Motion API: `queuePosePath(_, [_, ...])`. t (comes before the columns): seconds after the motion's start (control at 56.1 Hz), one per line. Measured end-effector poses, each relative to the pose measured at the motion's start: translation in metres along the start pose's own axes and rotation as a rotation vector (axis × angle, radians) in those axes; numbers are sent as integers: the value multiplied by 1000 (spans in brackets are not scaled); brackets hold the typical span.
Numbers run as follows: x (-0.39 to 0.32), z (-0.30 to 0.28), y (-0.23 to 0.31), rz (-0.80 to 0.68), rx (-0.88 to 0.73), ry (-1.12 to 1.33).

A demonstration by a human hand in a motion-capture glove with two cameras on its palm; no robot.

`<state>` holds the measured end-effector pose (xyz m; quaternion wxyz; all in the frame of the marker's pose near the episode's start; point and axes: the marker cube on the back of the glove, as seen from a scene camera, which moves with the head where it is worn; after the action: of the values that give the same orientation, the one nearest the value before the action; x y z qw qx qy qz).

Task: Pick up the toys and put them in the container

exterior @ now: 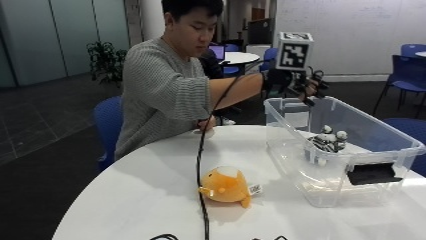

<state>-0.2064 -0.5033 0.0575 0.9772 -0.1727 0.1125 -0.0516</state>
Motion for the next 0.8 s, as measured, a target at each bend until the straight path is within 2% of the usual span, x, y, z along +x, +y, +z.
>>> queuePosePath(0.053, [14, -30, 23, -35, 66, -154])
queuePosePath(0.178, [77, -81, 89, -43, 222, -161])
queuePosePath(0.232, [102, -86, 118, -41, 274, -22])
queuePosePath(0.303, [159, -84, 146, 117, 320, 254])
queuePosePath(0.374, [212, -74, 171, 242, 283, 272])
queuePosePath(0.481, [248, -49, 190, 298, 224, 159])
queuePosePath(0.659, [264, -8, 194, 301, 171, 93])
queuePosePath(0.802, [270, 49, 186, 288, 117, 18])
